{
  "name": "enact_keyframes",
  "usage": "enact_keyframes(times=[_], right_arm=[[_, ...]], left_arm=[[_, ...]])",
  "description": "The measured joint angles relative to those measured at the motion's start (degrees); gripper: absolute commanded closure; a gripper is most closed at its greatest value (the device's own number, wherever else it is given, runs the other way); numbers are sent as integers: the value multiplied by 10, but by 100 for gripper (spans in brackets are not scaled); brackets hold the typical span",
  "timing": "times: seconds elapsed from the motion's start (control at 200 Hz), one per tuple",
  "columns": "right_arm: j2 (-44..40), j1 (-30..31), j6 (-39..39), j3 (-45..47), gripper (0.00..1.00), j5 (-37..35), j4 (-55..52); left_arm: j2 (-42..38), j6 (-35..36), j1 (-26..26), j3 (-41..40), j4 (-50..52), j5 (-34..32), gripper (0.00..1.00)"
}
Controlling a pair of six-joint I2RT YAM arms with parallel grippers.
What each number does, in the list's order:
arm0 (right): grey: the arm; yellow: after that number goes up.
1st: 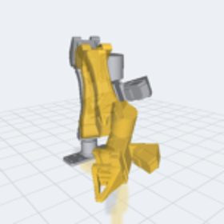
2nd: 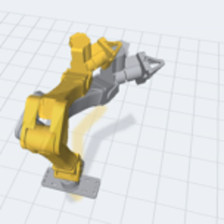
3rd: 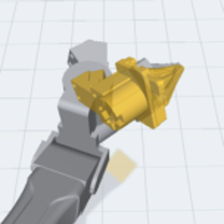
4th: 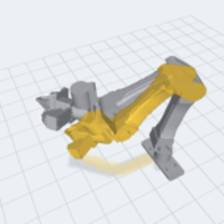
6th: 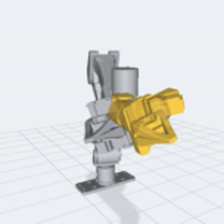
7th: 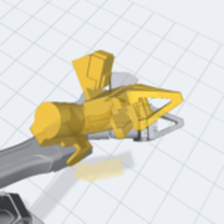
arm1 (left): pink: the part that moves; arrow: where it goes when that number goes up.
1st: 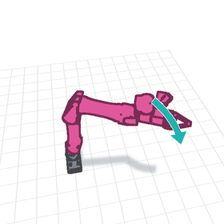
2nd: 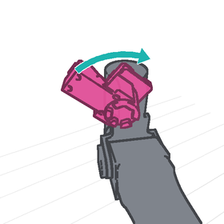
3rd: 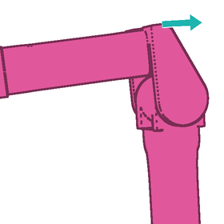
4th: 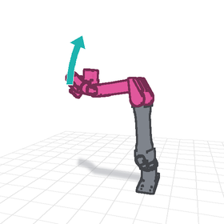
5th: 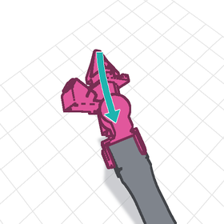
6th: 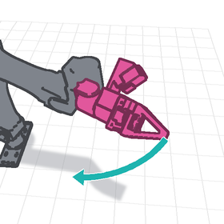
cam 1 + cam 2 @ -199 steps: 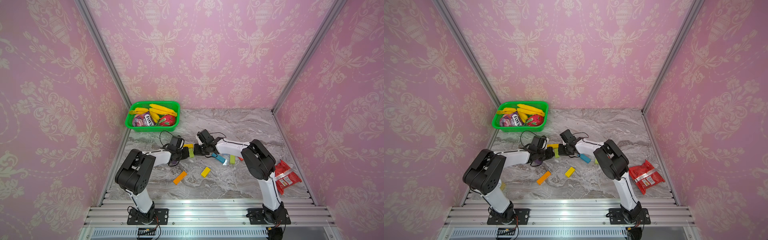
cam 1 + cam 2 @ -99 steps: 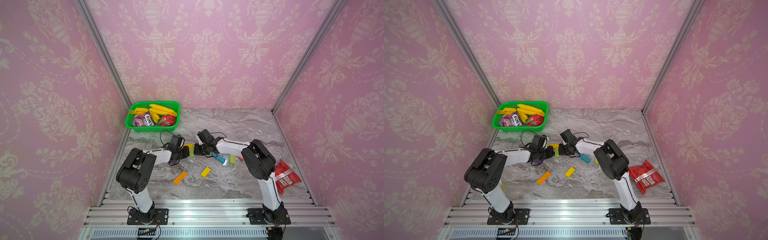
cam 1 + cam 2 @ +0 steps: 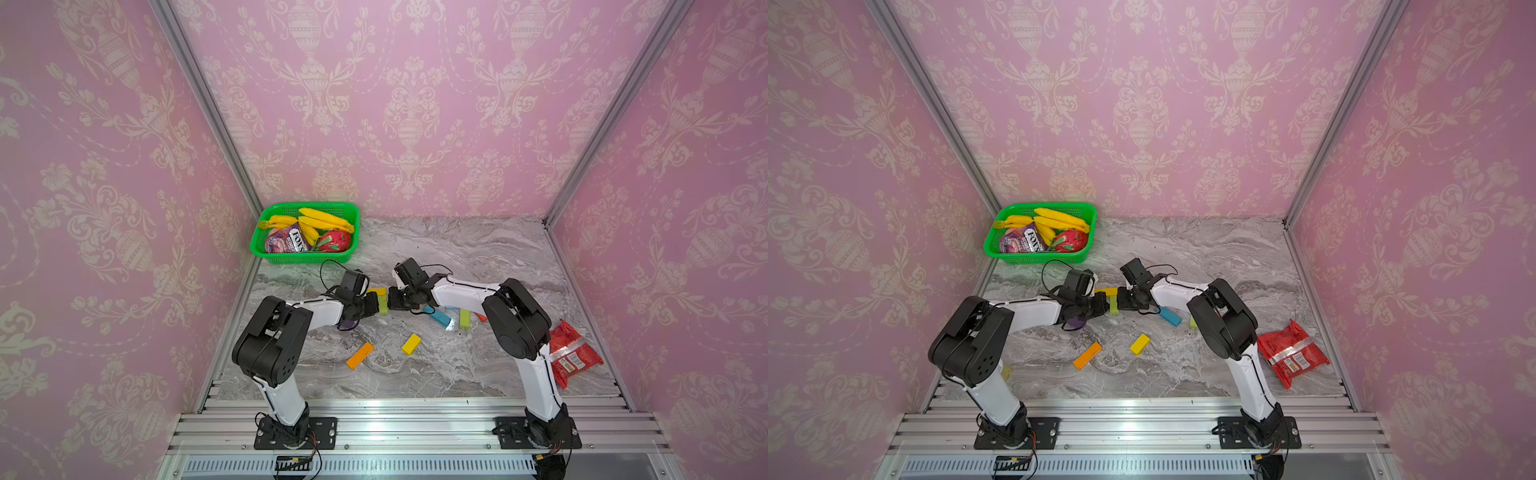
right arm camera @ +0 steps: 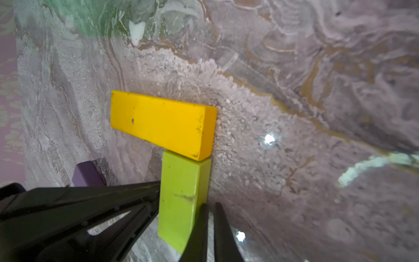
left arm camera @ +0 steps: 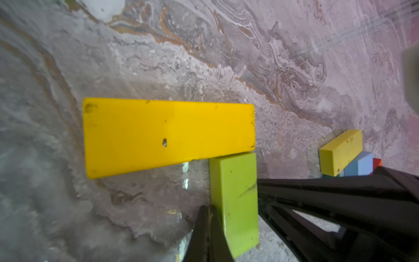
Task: Assemble the letter p with building blocks
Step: Assemble the building block at the center of the board.
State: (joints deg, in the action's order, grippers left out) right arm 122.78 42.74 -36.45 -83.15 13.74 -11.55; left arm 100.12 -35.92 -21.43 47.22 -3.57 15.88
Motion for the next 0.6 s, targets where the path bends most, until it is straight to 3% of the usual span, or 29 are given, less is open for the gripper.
enact_keyframes(times=[0.6], right_arm=[[-2,0,0,2,85,-5,2]], left_arm=[[-30,1,13,-3,29,-30,100]])
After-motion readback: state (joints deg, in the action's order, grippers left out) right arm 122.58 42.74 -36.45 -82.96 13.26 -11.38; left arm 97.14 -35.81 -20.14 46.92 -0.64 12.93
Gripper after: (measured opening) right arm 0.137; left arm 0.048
